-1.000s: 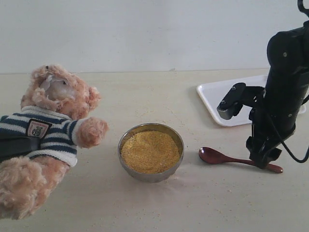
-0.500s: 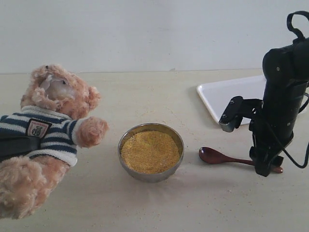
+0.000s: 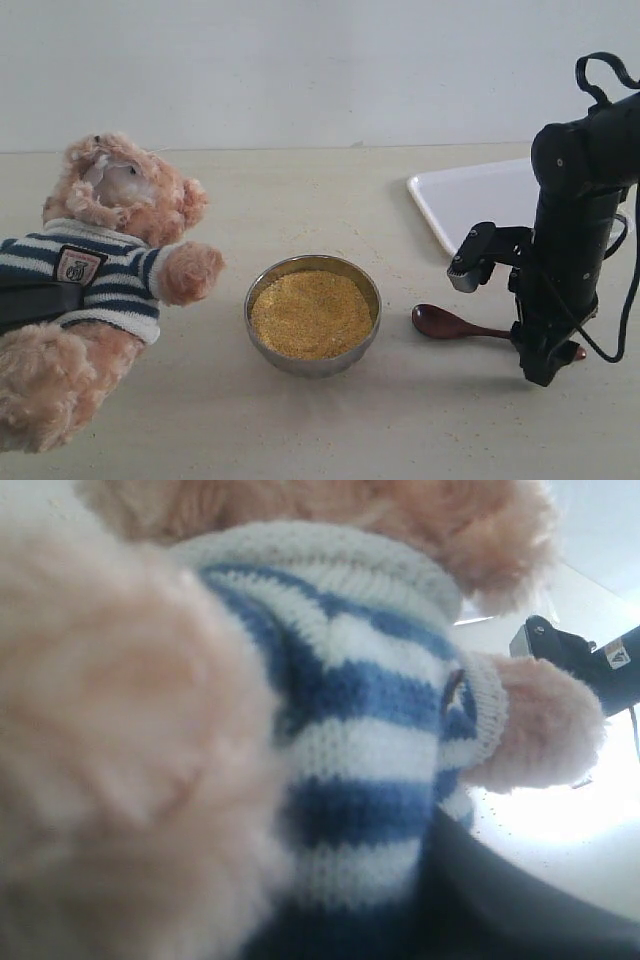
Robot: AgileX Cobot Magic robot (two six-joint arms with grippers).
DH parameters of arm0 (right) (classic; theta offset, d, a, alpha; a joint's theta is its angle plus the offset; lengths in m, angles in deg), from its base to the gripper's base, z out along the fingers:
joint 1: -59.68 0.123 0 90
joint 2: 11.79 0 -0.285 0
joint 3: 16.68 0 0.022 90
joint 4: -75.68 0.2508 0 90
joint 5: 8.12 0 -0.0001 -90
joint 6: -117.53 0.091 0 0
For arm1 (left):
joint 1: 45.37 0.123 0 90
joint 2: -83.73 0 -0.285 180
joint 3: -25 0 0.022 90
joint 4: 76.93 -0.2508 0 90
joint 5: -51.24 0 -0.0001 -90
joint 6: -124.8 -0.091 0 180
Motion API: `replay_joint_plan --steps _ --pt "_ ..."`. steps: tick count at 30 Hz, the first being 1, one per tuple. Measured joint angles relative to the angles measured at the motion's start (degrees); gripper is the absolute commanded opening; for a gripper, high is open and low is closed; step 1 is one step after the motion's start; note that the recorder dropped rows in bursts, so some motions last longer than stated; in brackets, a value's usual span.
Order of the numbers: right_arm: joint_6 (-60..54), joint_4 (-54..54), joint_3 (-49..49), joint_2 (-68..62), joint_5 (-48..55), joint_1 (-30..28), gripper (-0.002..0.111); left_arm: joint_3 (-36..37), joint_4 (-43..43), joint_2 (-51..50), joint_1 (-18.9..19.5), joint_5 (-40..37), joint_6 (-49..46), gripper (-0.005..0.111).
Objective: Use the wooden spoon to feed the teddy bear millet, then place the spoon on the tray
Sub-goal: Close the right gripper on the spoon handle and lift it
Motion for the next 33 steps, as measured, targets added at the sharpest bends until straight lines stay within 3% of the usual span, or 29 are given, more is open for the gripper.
replay_joint_plan --steps 4,12,17,23,33 --pt "1.3 3.1 0.0 -0.1 2.9 0.0 0.035 0.0 0.0 0.0 0.0 0.0 0.0 0.005" --pt "10.6 11.0 0.0 -0.1 3.9 0.0 0.05 0.0 0.0 0.0 0.0 0.0 0.0 0.005" --pt "14.2 16.6 0.0 -0.1 2.1 0.0 0.05 0.0 0.0 0.0 0.0 0.0 0.0 0.005" --pt "20.1 14.5 -2.0 1.7 -7.3 1.8 0.05 0.0 0.0 0.0 0.0 0.0 0.0 0.005" --pt "19.2 13.0 -22.0 15.2 -30.3 2.2 0.05 0.0 0.0 0.0 0.0 0.0 0.0 0.005"
